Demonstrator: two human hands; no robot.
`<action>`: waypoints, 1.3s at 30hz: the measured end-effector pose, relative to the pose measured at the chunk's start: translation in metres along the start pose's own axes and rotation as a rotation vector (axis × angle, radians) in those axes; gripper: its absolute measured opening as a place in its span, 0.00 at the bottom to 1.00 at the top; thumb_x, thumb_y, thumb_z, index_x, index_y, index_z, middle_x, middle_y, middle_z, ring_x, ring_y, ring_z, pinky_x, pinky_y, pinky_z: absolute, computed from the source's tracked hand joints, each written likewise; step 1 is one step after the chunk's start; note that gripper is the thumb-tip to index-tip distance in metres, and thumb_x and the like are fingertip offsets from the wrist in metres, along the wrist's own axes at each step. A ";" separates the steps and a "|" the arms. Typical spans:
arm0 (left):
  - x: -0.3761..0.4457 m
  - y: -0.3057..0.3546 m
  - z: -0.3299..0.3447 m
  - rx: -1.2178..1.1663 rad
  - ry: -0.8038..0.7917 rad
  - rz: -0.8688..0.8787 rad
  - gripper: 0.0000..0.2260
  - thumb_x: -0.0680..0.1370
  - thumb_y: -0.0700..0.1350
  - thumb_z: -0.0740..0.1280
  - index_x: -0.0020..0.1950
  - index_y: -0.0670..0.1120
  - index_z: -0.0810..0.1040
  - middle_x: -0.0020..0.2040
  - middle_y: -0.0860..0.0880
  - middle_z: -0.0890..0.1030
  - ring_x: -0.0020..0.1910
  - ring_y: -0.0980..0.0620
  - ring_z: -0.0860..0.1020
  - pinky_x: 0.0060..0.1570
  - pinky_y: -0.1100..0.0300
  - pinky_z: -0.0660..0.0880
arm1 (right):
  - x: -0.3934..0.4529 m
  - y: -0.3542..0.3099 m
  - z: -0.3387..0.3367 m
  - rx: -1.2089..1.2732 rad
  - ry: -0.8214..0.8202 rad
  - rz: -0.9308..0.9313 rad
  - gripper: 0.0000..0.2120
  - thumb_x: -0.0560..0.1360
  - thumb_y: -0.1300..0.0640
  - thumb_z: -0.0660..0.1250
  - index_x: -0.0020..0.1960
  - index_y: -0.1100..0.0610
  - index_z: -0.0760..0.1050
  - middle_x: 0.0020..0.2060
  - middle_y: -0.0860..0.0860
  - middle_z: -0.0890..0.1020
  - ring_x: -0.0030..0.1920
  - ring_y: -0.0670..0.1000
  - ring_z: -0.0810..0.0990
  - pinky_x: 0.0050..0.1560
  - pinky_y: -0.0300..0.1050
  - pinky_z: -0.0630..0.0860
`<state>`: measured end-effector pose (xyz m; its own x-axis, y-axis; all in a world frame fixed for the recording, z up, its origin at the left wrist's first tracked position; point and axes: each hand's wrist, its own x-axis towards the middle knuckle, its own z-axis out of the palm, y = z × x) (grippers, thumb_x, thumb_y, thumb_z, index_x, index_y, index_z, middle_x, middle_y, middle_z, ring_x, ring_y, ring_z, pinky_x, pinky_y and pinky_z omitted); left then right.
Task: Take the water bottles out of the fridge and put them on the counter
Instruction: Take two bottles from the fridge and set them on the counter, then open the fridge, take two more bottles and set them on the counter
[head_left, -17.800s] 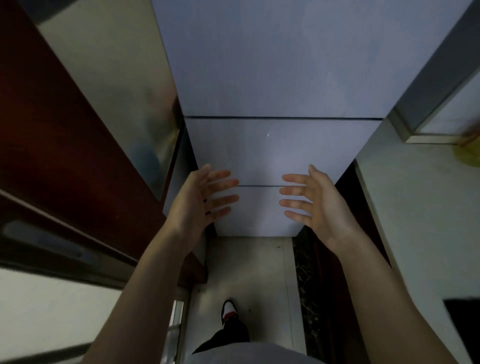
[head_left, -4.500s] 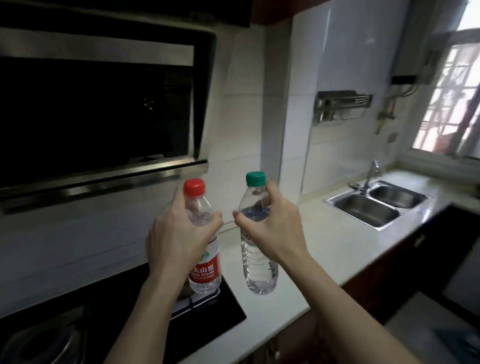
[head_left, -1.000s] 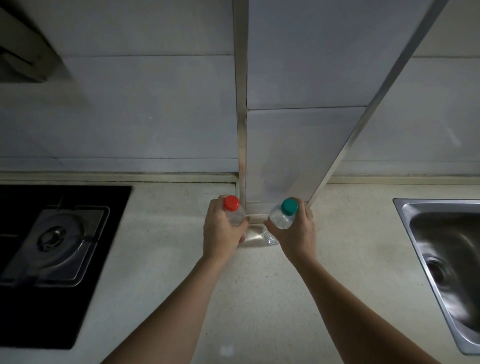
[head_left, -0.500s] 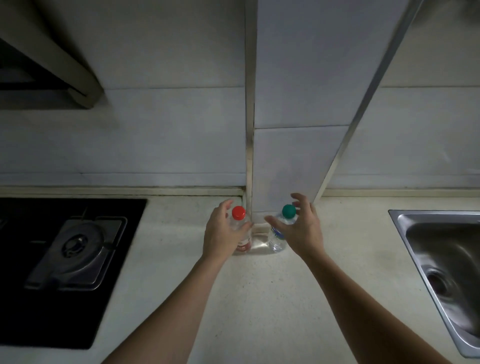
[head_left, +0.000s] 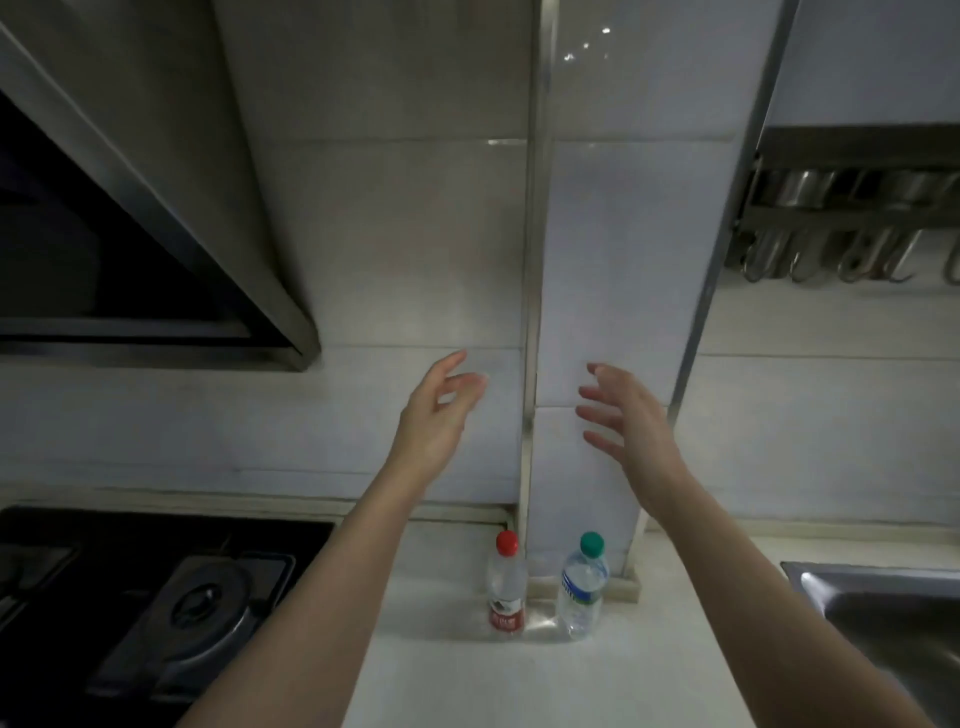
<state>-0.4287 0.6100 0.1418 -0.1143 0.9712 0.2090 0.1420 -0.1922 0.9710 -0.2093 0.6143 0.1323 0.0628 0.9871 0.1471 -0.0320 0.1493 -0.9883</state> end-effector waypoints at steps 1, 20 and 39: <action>0.000 0.013 -0.006 -0.042 -0.001 -0.004 0.18 0.81 0.53 0.66 0.71 0.56 0.74 0.64 0.51 0.80 0.60 0.51 0.80 0.63 0.51 0.76 | -0.001 -0.014 0.001 0.068 -0.020 0.015 0.24 0.73 0.35 0.64 0.64 0.45 0.78 0.61 0.53 0.82 0.59 0.53 0.82 0.61 0.54 0.78; -0.068 0.052 -0.089 -0.241 0.227 -0.161 0.21 0.82 0.63 0.55 0.62 0.55 0.81 0.56 0.54 0.86 0.52 0.49 0.86 0.51 0.50 0.79 | -0.035 -0.058 0.077 0.282 -0.316 0.120 0.33 0.79 0.29 0.49 0.62 0.48 0.83 0.57 0.55 0.86 0.56 0.57 0.86 0.59 0.59 0.80; -0.243 0.053 -0.288 -0.176 0.757 -0.164 0.21 0.82 0.63 0.55 0.63 0.54 0.81 0.58 0.53 0.86 0.54 0.48 0.86 0.55 0.47 0.79 | -0.148 -0.057 0.307 0.222 -0.856 0.199 0.31 0.79 0.29 0.49 0.60 0.47 0.82 0.56 0.54 0.86 0.55 0.55 0.86 0.52 0.55 0.81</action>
<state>-0.6762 0.3236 0.1759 -0.7665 0.6418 0.0221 -0.0852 -0.1358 0.9871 -0.5226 0.4768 0.1794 -0.7250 0.6875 0.0419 -0.1599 -0.1089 -0.9811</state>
